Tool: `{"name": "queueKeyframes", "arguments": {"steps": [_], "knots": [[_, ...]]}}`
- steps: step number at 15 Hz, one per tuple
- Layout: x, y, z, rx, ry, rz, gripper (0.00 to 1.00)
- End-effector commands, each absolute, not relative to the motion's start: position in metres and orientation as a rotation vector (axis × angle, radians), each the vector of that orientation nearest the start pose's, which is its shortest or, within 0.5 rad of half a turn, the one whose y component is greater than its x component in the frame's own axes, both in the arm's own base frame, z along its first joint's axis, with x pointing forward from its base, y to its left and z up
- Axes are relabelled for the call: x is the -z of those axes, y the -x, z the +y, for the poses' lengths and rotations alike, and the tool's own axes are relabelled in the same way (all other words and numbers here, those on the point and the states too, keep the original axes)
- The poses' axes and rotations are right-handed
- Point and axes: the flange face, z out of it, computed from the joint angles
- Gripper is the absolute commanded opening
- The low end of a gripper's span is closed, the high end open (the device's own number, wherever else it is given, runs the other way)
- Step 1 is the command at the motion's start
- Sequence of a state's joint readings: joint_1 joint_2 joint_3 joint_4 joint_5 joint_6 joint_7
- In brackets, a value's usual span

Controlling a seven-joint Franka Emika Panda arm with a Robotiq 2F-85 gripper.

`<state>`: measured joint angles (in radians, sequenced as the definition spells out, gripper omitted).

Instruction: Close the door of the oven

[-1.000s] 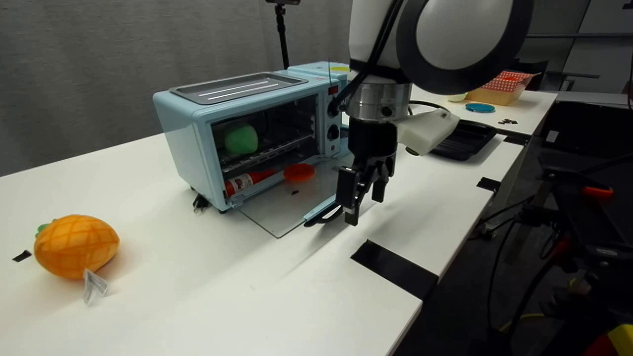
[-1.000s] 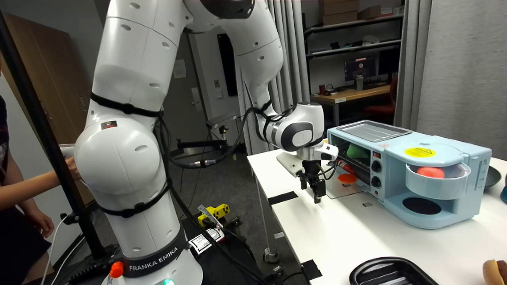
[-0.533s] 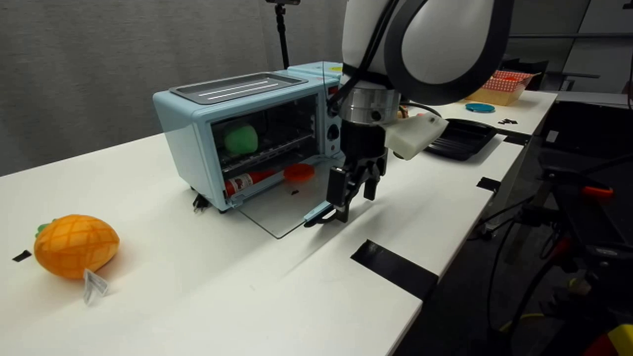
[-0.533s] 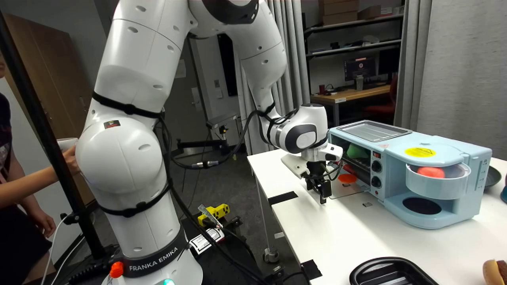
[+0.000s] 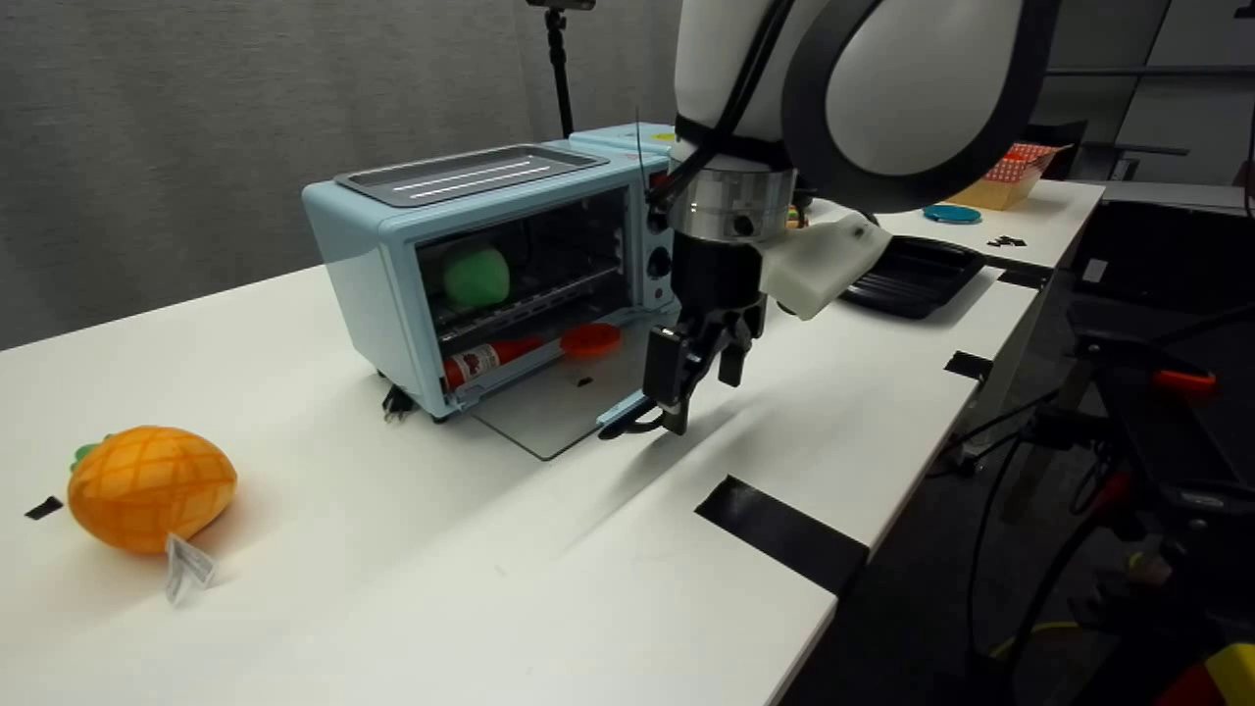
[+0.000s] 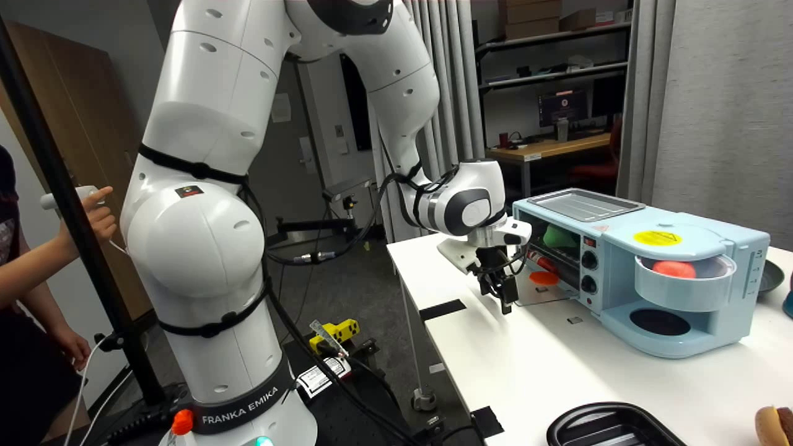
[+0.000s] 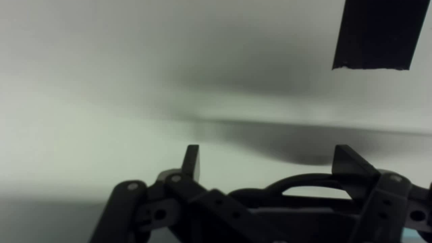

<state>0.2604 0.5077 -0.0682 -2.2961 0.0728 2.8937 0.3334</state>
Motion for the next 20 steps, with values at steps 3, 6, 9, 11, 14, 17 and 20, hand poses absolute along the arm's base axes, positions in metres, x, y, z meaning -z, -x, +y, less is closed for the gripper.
{"name": "queueKeyframes", "arguments": {"steps": [3, 6, 9, 11, 14, 17, 20], "knots": [[-0.176, -0.526, 0.104, 0.363, 3.133, 0.266, 1.00], [-0.191, -0.526, 0.108, 0.409, 3.149, 0.249, 1.00], [-0.208, -0.527, 0.110, 0.463, 3.163, 0.229, 1.00], [-0.220, -0.529, 0.111, 0.505, 3.171, 0.220, 1.00], [-0.239, -0.538, 0.108, 0.582, 3.174, 0.236, 1.00], [-0.254, -0.550, 0.101, 0.649, 3.175, 0.268, 1.00], [-0.267, -0.558, 0.096, 0.707, 3.174, 0.290, 1.00]]}}
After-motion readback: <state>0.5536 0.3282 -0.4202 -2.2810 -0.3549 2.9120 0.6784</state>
